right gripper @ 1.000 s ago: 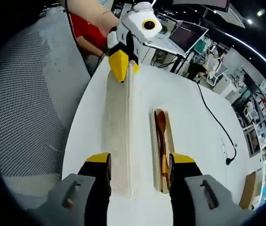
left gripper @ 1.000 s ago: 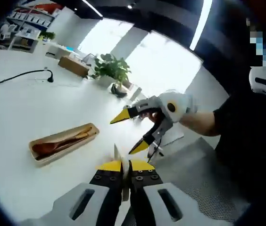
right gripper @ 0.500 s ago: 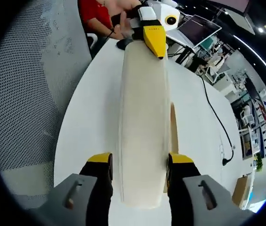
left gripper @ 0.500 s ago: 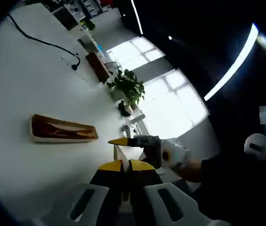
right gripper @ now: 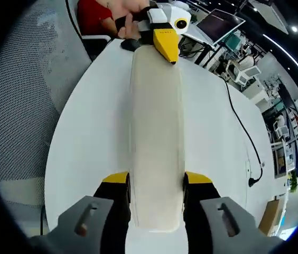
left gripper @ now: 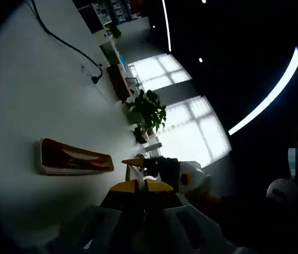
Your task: Arrange the utensils inside the cutlery case until each visible utensil rests in its matching compartment.
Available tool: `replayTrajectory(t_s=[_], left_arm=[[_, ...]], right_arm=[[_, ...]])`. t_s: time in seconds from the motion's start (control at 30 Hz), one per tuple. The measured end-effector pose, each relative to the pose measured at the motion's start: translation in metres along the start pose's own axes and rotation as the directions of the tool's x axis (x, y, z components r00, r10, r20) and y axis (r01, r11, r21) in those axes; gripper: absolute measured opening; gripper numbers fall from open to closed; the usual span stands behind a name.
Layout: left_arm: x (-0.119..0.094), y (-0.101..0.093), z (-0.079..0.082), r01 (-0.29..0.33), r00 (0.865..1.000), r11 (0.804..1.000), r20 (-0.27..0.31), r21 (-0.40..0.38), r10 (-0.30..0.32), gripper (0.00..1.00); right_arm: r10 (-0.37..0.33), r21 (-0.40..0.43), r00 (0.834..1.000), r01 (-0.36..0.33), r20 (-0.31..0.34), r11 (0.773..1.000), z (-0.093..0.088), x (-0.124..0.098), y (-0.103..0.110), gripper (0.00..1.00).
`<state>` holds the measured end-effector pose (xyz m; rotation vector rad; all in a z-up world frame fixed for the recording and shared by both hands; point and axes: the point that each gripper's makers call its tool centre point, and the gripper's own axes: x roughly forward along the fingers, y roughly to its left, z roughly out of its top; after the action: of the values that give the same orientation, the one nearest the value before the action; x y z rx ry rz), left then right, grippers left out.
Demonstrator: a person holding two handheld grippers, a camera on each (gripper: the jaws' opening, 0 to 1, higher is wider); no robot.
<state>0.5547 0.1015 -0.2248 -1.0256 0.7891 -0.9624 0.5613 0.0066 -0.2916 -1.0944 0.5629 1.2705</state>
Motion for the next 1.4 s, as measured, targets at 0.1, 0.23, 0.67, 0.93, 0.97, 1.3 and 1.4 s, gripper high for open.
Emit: replayTrajectory(t_s=[0.1,0.23,0.67,0.93,0.97,1.3,1.4], left_arm=[[0.004,0.009,0.01,-0.003,1.0,1.0,0.002,-0.016,0.003,0.04],[0.006,0.03,0.025,-0.022,1.0,0.998,0.018,-0.066,0.023,0.04],[0.018,0.071,0.044,-0.068,0.997,0.991,0.04,-0.112,0.073,0.04],[0.019,0.06,0.053,-0.029,0.997,0.992,0.07,-0.123,0.038,0.04],[0.019,0.06,0.052,-0.026,0.997,0.992,0.072,-0.127,0.035,0.05],[0.017,0.08,0.039,-0.053,0.994,0.982,0.083,-0.183,0.069,0.05],[0.015,0.089,0.04,-0.094,0.99,0.984,0.09,-0.151,0.108,0.07]], right_arm=[[0.023,0.014,1.0,-0.023,-0.001,1.0,-0.003,0.008,-0.008,0.37],[0.081,0.067,0.997,-0.081,0.0,0.994,-0.006,0.02,-0.015,0.37],[0.196,0.11,0.979,-0.189,-0.063,0.976,-0.021,0.048,-0.03,0.37],[0.223,0.127,0.971,-0.212,-0.082,0.969,-0.017,0.029,-0.036,0.37],[0.232,0.126,0.969,-0.221,-0.088,0.967,-0.017,0.028,-0.036,0.37],[0.296,0.134,0.944,-0.278,-0.142,0.951,-0.026,0.045,-0.02,0.37],[0.308,0.143,0.941,-0.288,-0.142,0.947,-0.026,0.047,-0.018,0.37]])
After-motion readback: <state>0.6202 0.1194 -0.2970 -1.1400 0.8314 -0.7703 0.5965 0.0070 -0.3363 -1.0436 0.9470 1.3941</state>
